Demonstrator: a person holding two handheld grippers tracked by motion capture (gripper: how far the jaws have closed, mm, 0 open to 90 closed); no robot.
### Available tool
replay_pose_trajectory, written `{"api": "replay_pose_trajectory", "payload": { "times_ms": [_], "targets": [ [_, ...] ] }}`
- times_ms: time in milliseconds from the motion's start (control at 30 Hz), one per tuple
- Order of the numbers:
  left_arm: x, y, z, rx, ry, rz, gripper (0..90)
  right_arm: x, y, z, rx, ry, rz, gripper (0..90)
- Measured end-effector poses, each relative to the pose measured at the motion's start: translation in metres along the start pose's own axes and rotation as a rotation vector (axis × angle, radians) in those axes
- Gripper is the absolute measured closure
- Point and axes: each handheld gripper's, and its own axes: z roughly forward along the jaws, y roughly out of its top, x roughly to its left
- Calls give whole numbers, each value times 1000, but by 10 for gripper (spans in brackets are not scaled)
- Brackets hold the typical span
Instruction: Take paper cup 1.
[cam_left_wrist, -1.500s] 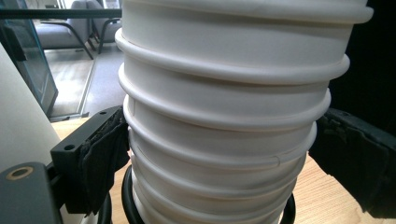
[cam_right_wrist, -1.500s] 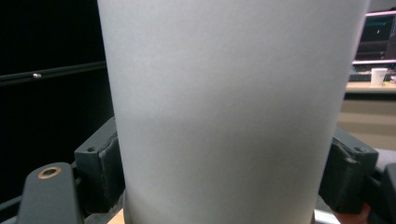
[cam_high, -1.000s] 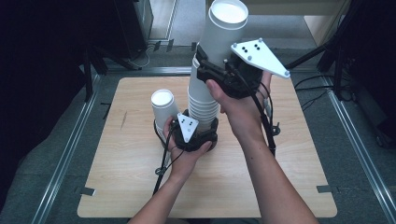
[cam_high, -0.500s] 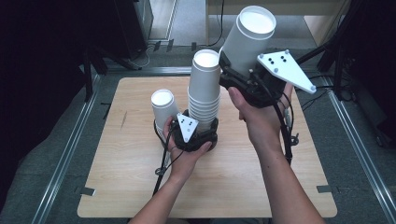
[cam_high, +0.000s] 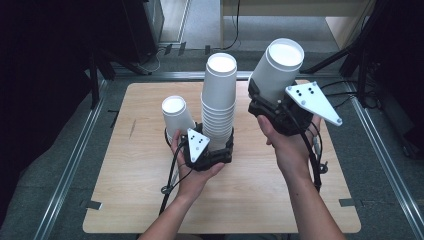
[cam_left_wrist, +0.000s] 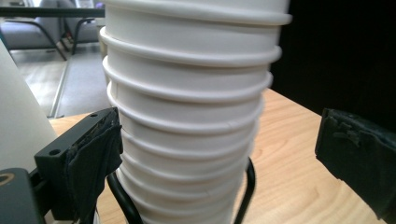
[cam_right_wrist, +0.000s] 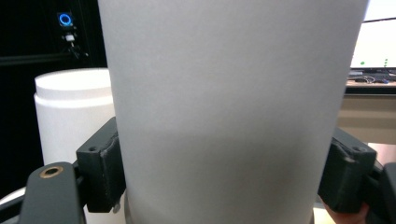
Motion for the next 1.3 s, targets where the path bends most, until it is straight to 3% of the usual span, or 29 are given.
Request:
{"api": "replay_pose_trajectory", "payload": {
  "times_ms": [67, 267, 467, 900, 1000, 1300],
  "targets": [
    [2, -2, -6, 11, -30, -29, 0, -2, -10, -3, 11, 0, 1, 183],
    [5, -7, -17, 17, -43, -33, 0, -6, -30, -9, 28, -4, -14, 181],
    [10, -16, -34, 40, -90, -62, 0, -9, -56, -13, 45, -7, -22, 177],
    [28, -29, -63, 47, -91, -66, 0, -11, -101, -22, 68, -18, -62, 173],
    [34, -36, -72, 56, -98, -70, 0, -8, -121, -26, 86, -22, -110, 172],
    [42, -35, -80, 89, -110, -51, 0, 2, -164, -34, 127, -8, -188, 169]
  ]
}}
